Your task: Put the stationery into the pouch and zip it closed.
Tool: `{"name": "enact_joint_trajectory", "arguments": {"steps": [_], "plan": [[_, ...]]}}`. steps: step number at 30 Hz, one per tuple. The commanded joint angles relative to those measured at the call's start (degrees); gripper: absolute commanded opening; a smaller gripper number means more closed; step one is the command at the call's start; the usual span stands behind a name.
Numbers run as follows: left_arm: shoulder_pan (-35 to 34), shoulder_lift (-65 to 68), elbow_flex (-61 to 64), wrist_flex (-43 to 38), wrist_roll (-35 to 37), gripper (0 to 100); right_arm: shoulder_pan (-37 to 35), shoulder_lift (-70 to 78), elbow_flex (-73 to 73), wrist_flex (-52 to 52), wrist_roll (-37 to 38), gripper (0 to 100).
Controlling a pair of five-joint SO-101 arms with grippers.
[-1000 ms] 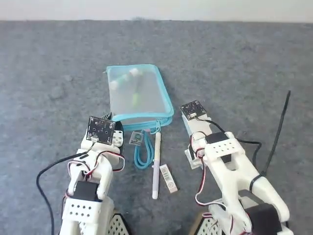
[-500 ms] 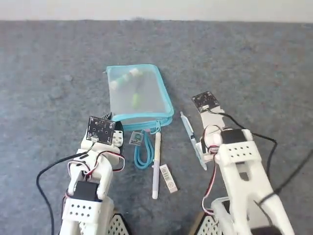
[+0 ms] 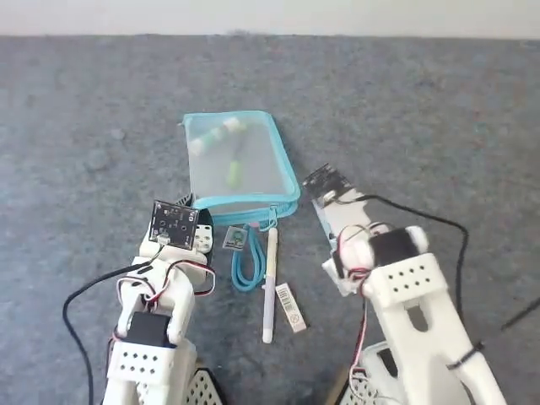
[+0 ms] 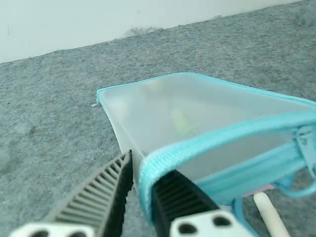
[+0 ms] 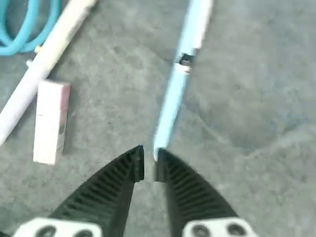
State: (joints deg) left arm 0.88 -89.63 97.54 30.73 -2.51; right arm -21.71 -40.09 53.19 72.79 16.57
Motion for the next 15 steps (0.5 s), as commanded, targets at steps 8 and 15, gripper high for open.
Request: {"name": "enact_joint_trajectory", "arguments": {"steps": [8, 15], "plan": [[0.09, -0.44, -0.75, 0.09, -0.88, 1, -0.84, 15.08, 2.02, -13.14, -2.11, 16.5], [0.09, -0.62, -0.75, 0.09, -0.88, 1, -0.75, 22.81, 2.29, -14.99, -2.11, 16.2]]}}
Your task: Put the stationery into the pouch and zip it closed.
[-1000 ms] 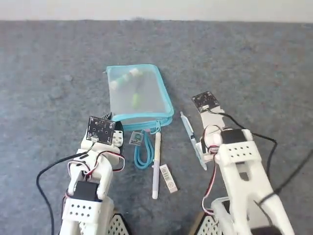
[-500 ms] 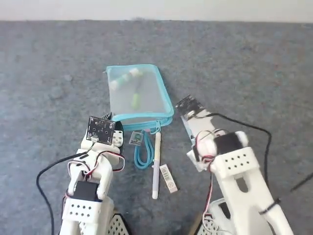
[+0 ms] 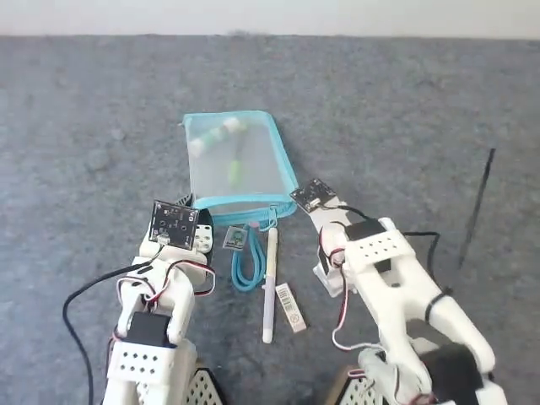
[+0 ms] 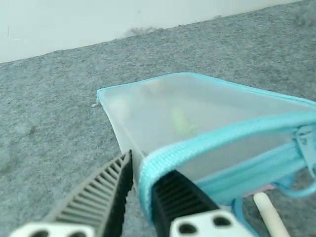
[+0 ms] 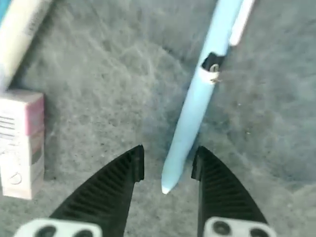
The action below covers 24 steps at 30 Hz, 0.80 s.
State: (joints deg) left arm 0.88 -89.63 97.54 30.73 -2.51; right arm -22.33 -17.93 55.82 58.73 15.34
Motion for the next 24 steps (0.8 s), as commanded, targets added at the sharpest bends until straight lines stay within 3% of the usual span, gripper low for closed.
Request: {"name": "enact_joint_trajectory", "arguments": {"steps": [1, 18, 24], "plan": [[0.09, -0.62, -0.75, 0.09, -0.88, 1, -0.13, 1.01, -0.35, -0.92, -0.88, 16.2], [0.00, -0.70, -0.75, 1.49, -0.88, 1, 0.04, 1.45, -0.35, -0.75, -3.78, 0.2], [0.35, -0.70, -0.75, 1.49, -0.88, 1, 3.91, 1.36, -0.70, -0.48, -3.52, 0.6]]}}
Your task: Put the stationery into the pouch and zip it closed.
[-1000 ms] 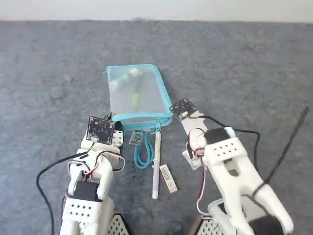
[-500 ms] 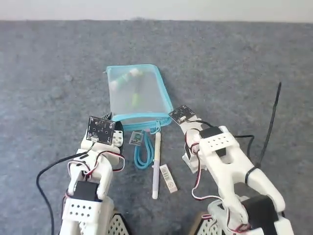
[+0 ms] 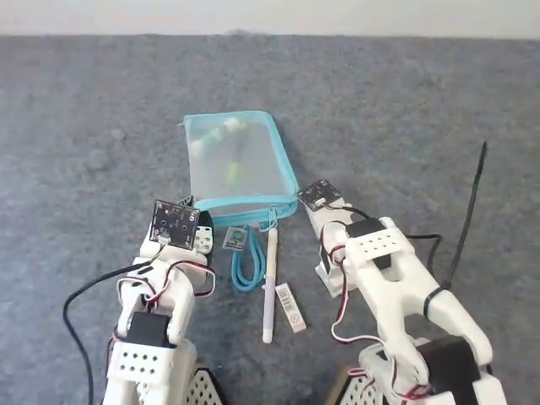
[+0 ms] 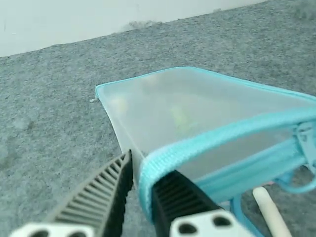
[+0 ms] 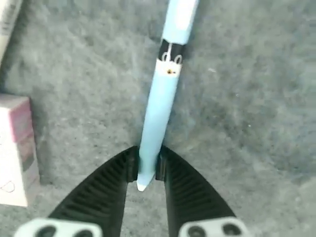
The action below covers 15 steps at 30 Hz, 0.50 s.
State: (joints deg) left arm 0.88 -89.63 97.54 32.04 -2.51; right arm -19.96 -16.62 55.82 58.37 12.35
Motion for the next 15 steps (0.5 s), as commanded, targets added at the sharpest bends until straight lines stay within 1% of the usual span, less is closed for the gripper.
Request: {"name": "enact_joint_trajectory", "arguments": {"steps": [1, 10, 15], "plan": [[0.18, -0.70, -0.75, 0.18, -0.88, 1, 1.63, 0.04, -0.70, -0.13, -0.53, 0.6], [0.09, -0.70, -0.75, 0.09, -0.88, 1, 2.15, -0.48, -2.37, 1.54, -0.70, 0.6], [0.18, -0.70, -0.75, 0.09, -0.88, 1, 2.15, -8.57, -2.55, 3.82, -0.53, 0.6]]}}
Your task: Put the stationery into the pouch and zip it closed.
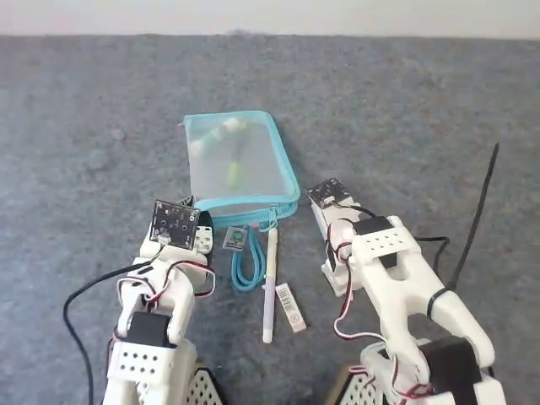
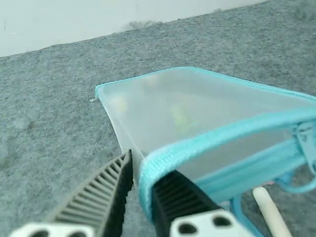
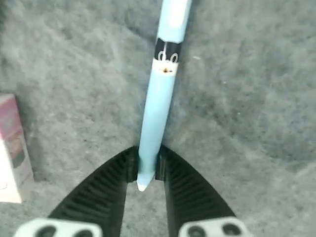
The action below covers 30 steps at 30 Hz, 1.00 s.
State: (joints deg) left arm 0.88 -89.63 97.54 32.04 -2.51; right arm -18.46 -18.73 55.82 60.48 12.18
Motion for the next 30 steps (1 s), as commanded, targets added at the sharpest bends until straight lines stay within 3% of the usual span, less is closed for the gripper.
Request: {"name": "enact_joint_trajectory", "arguments": {"steps": [1, 12, 17, 23, 30], "plan": [[0.09, -0.70, -0.75, 0.09, -0.88, 1, 0.66, -8.84, -2.55, 2.68, -0.35, 0.6], [0.00, -0.70, -0.75, -0.79, -0.88, 1, 0.22, -31.25, -6.33, 16.92, 7.65, 0.6], [-0.44, -0.70, -0.75, -2.02, -0.53, 1, 0.22, -37.32, -15.74, 27.03, 9.41, 0.6], [-5.54, -0.70, -0.84, -4.92, 0.88, 1, -0.13, -38.37, -29.80, 39.96, 14.07, 0.6], [-10.02, -0.70, -2.51, -5.01, 4.40, 1, -14.55, -29.14, -33.67, 42.42, 13.80, 0.6]]}}
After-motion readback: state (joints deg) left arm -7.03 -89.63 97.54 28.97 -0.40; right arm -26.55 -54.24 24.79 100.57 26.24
